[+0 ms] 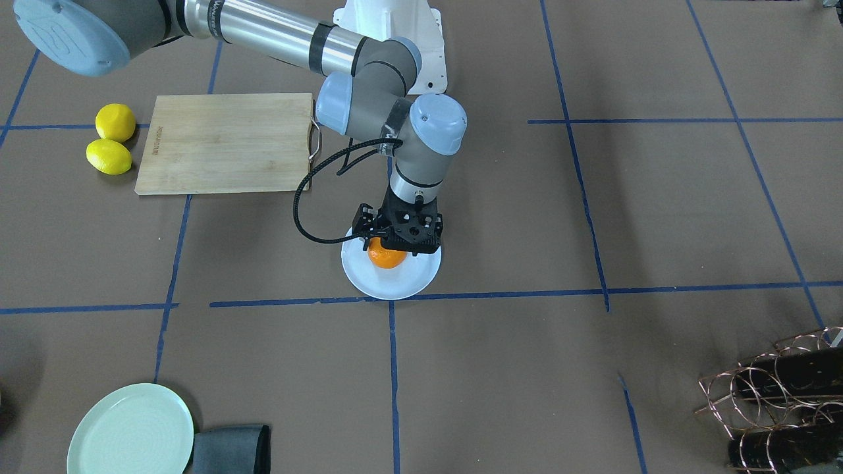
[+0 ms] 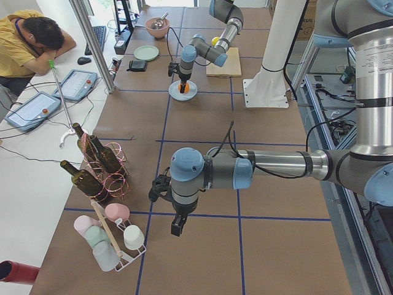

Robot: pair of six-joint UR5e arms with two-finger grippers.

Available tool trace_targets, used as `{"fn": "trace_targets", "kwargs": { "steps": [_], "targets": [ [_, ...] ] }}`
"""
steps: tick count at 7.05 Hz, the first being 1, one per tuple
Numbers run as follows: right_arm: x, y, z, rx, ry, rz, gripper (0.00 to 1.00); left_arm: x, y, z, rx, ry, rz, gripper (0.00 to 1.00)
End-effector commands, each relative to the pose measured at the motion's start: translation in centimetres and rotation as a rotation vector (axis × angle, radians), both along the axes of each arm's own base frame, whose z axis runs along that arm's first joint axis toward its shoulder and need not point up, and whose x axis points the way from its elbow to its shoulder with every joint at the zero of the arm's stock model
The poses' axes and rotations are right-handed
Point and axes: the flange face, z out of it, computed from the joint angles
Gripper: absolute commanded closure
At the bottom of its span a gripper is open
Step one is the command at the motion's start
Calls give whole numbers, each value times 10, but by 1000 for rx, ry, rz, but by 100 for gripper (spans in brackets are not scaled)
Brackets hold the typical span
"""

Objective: Pick orange to plate
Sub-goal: 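Lower the orange onto the plate and open the right gripper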

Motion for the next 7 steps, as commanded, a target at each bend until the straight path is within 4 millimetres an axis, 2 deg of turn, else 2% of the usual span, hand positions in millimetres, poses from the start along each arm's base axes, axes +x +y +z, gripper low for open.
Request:
{"fn": "trace_targets", "kwargs": {
  "steps": [1,2,3,5,6,7],
  "targets": [
    [69,-56,-23,11,-66,-48,0,0,1,3,-9,3,-1,0],
    [112,-86,-14,22,-54,-124,0,0,1,2,-9,3,-1,0],
    [165,-106,22,50,-24,-210,0,1,0,3,-20,4,-8,0],
    [305,-109,114,135,-37,-354,0,9,2,7,-74,111,-14,0],
    [380,-111,150,164,-21,-413,0,11,2,4,-94,133,-39,0],
    [446,-120,174,167,9,-469,0,12,-1,-3,-107,135,-68,0]
  ]
}}
